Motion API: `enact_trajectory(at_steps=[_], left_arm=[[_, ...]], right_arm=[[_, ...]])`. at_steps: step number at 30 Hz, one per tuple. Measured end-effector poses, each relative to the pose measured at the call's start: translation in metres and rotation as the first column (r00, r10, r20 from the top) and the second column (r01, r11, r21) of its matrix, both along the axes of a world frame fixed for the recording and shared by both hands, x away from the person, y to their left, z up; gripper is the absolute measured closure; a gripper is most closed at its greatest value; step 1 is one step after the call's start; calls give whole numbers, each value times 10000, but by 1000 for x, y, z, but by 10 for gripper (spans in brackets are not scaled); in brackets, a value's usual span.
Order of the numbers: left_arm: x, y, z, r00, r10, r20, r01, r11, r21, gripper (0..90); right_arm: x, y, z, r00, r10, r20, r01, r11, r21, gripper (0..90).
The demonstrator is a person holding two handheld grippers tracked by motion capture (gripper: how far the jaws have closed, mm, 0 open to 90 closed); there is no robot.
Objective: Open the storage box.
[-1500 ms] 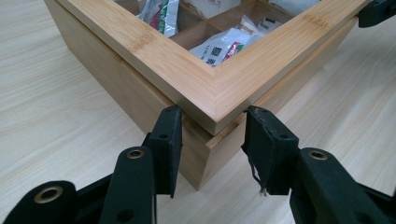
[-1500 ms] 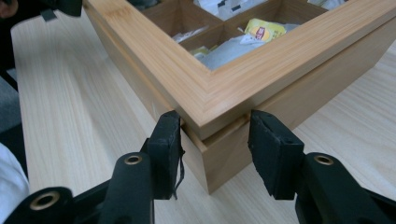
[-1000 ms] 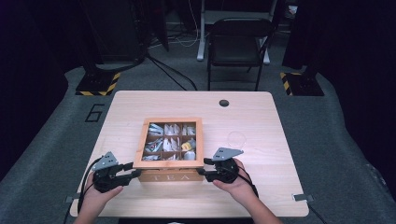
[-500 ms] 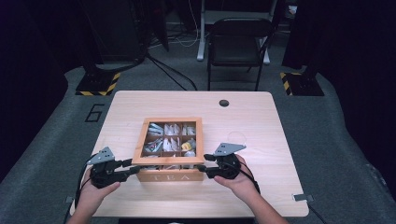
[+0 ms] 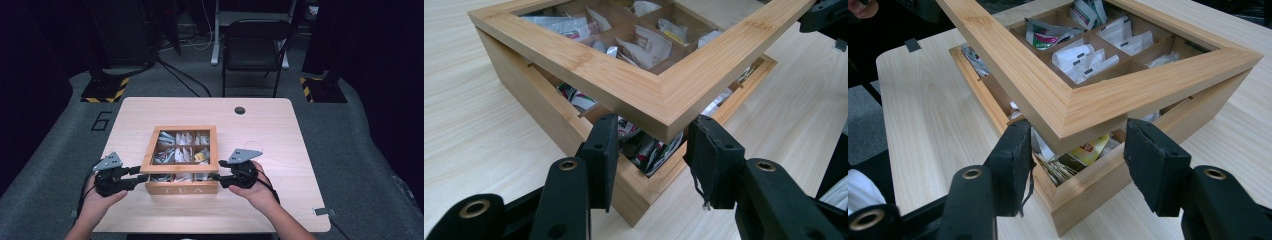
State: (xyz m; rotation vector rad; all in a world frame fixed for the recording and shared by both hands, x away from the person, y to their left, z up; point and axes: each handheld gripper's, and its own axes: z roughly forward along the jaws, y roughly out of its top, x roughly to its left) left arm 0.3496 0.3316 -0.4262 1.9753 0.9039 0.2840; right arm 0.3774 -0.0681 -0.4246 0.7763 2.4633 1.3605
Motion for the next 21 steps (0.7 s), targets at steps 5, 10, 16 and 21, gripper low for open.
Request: enact_trajectory(at_steps=[5, 10, 16, 21], left_arm=[[3, 0, 7, 9996, 113, 274, -119, 9997, 194, 537], [4, 1, 14, 9992, 77, 395, -92, 9993, 370, 536], [8, 1, 22, 9987, 84, 498, -98, 9995, 284, 536], [10, 3, 27, 9977, 0, 683, -14, 9998, 213, 540]], right_arm=[[3, 1, 9, 10000, 15, -13, -15, 9999, -113, 441], [6, 1, 18, 10000, 28, -21, -28, 9999, -119, 441], [10, 0, 26, 10000, -1, -41, 1, 10000, -18, 441], [13, 1, 33, 9999, 118, 82, -117, 9999, -117, 442]])
